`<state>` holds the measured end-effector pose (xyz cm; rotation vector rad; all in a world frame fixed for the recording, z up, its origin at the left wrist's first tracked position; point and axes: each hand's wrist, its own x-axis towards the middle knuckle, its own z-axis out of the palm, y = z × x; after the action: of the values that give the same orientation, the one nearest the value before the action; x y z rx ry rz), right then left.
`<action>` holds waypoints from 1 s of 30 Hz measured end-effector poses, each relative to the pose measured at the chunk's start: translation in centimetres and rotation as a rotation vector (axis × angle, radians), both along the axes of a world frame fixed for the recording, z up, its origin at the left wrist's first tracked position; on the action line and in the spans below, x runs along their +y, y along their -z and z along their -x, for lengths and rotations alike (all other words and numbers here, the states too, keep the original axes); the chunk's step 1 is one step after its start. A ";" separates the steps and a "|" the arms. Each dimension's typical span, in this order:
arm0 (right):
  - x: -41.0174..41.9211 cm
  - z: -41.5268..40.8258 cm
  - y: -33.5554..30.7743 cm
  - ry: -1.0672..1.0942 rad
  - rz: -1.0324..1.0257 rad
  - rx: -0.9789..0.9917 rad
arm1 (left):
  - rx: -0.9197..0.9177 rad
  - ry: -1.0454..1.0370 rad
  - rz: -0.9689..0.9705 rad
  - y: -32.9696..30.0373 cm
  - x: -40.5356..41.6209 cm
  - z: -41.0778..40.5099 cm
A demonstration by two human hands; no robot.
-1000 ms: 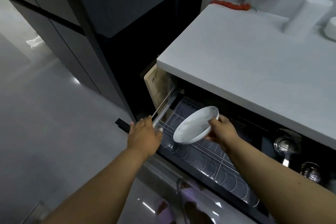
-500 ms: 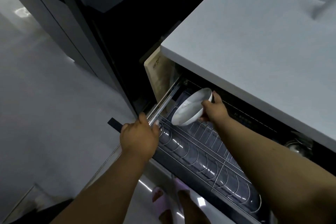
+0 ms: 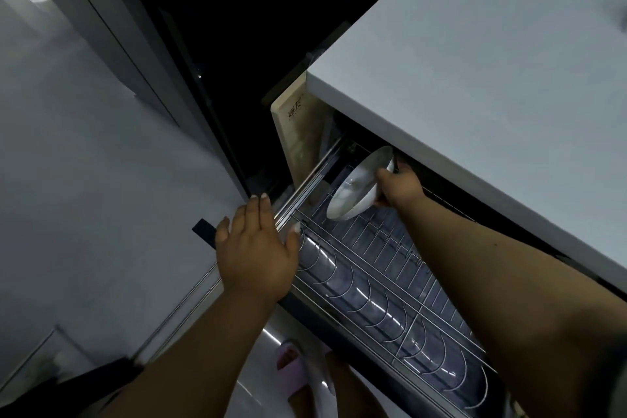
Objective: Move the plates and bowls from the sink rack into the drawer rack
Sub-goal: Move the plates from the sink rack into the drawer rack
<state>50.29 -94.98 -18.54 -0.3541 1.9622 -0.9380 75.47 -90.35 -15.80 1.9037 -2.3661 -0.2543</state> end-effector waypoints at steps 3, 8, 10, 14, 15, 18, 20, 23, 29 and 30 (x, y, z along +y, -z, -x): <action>-0.8 -0.1 0.4 0.000 -0.015 -0.002 | -0.008 -0.002 -0.012 0.0 0.0 0.0; -1.7 -0.5 0.2 -0.058 -0.040 0.054 | -0.031 -0.009 -0.027 -0.1 -0.1 0.0; -2.1 -0.4 0.3 -0.059 -0.061 0.053 | -0.040 -0.010 -0.032 -0.2 -0.1 0.0; -3.0 -0.3 0.4 -0.072 -0.096 0.045 | -0.045 -0.019 -0.037 -0.3 0.0 0.1; -3.3 -0.4 0.4 -0.080 -0.101 0.047 | -0.044 -0.018 -0.035 -0.3 0.0 0.1; -4.2 -0.7 0.8 -0.149 -0.135 0.105 | -0.047 -0.015 -0.035 -0.3 -0.1 0.1; -4.6 -0.8 1.2 -0.181 -0.142 0.133 | -0.051 -0.016 -0.032 -0.2 -0.1 0.1; -4.6 -1.2 1.1 -0.167 -0.109 0.140 | -0.050 -0.020 -0.028 -0.2 -0.2 0.1; -4.2 -1.8 1.0 -0.152 -0.054 0.117 | -0.026 -0.025 -0.018 -0.1 -0.2 0.1; -4.2 -1.9 1.1 -0.155 -0.049 0.129 | -0.023 -0.025 -0.016 -0.1 -0.2 0.1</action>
<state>52.15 -99.22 -19.62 -0.5425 2.0375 -0.7829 75.40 -90.55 -15.74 1.9527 -2.3602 -0.2521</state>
